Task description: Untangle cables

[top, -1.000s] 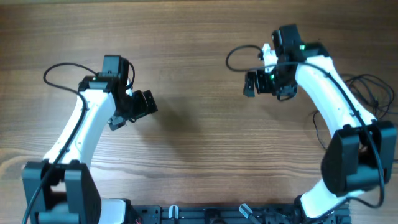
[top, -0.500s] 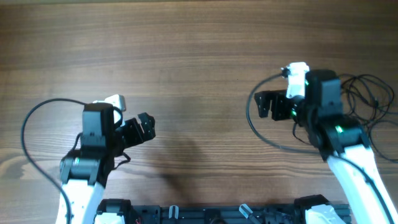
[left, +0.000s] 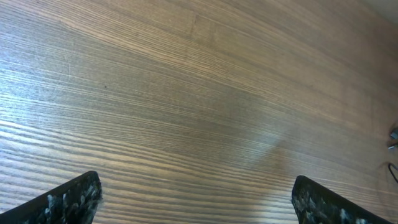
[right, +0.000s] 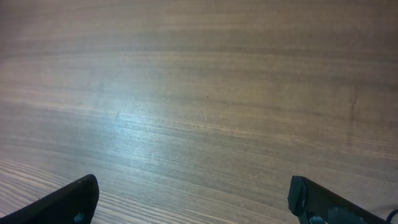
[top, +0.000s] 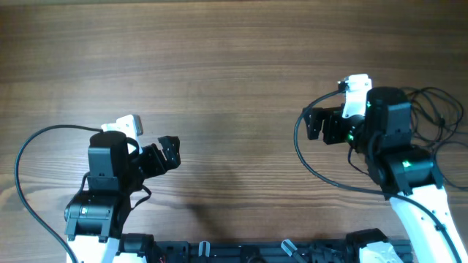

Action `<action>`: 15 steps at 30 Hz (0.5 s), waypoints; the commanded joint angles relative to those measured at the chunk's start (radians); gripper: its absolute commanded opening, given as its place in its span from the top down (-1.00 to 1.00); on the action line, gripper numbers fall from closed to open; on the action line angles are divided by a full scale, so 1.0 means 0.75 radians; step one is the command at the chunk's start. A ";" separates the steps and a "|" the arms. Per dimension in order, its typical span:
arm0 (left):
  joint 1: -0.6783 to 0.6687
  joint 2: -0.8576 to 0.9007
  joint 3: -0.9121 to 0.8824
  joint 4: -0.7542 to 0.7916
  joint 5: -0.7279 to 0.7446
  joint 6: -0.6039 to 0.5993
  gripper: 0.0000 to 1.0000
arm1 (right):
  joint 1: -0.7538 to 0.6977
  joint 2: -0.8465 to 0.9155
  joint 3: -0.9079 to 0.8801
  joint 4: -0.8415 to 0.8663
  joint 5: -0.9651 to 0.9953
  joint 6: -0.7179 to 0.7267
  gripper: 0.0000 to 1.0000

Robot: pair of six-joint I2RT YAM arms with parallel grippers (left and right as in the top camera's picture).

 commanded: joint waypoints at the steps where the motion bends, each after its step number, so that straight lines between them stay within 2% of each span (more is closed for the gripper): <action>1: -0.005 0.011 -0.013 0.004 -0.014 -0.011 -1.00 | -0.006 0.071 -0.016 0.003 0.023 0.017 -1.00; 6: -0.005 0.027 -0.013 0.003 -0.014 -0.011 -1.00 | -0.005 0.113 -0.016 0.003 0.022 0.018 -1.00; 11: -0.005 0.031 -0.013 0.003 -0.014 -0.011 -1.00 | -0.005 0.034 -0.016 0.002 0.027 0.012 -1.00; 15: -0.005 0.031 -0.013 0.003 -0.014 -0.011 -1.00 | -0.005 -0.077 -0.016 0.002 0.210 0.011 -1.00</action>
